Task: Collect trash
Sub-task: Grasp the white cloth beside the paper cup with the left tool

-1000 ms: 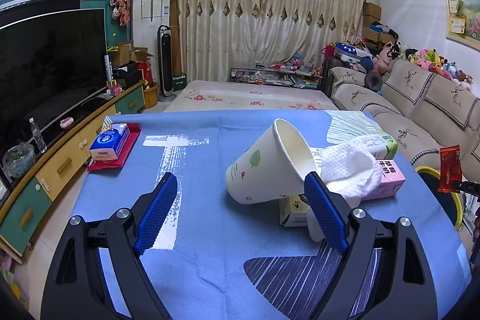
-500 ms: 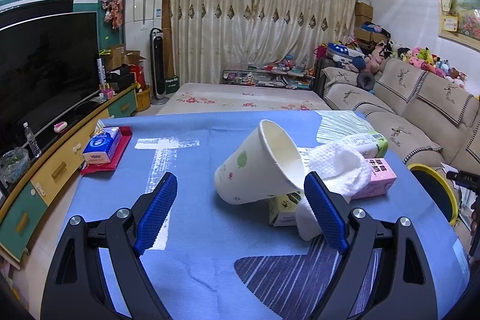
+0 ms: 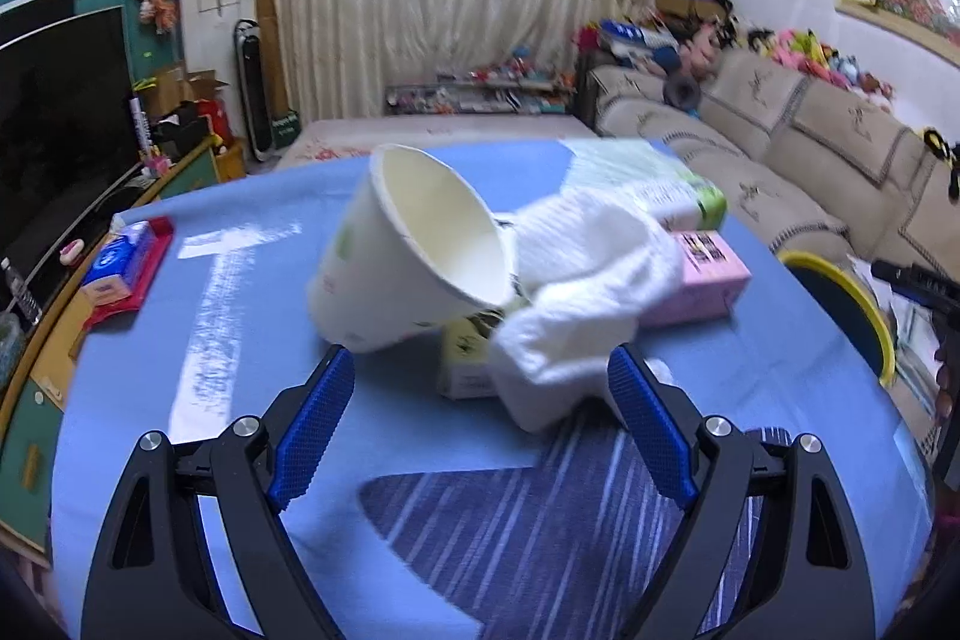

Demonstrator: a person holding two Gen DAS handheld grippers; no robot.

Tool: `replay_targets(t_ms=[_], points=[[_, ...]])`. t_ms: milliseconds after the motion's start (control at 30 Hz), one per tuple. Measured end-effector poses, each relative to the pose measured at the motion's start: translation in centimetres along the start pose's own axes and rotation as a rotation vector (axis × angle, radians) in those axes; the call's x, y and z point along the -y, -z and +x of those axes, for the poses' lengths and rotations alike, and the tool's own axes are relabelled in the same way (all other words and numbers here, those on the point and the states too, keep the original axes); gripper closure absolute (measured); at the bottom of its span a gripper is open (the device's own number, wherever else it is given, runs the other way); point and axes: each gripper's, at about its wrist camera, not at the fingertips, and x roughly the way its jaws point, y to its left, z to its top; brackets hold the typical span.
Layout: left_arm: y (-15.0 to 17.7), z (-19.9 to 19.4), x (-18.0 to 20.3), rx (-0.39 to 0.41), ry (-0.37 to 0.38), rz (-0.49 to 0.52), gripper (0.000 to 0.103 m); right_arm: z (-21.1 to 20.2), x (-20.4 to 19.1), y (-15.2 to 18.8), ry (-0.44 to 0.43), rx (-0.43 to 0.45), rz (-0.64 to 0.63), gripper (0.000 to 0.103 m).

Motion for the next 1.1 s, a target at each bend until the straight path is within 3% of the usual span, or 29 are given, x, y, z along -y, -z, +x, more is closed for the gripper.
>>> replay_targets(t_ms=[300,567,667,833,1100], points=[[-1.1,2.9,1.8,-0.066,0.058,-0.008,0.026,-0.1,0.5,0.2,-0.039,0.0,0.027,0.034],[-1.8,4.5,3.5,-0.084,0.064,0.022,0.044,0.2,1.4,0.3,-0.051,-0.007,0.053,0.034],[-2.0,4.6,4.0,-0.084,0.073,0.03,0.057,0.2,1.5,0.4,-0.056,-0.006,0.055,0.034],[-2.3,4.9,4.8,-0.082,0.084,0.051,0.093,0.2,1.8,0.4,-0.059,-0.007,0.061,0.034],[-2.4,1.8,6.0,-0.024,0.098,0.099,0.095,-0.1,2.3,0.4,-0.064,0.0,0.072,0.034]])
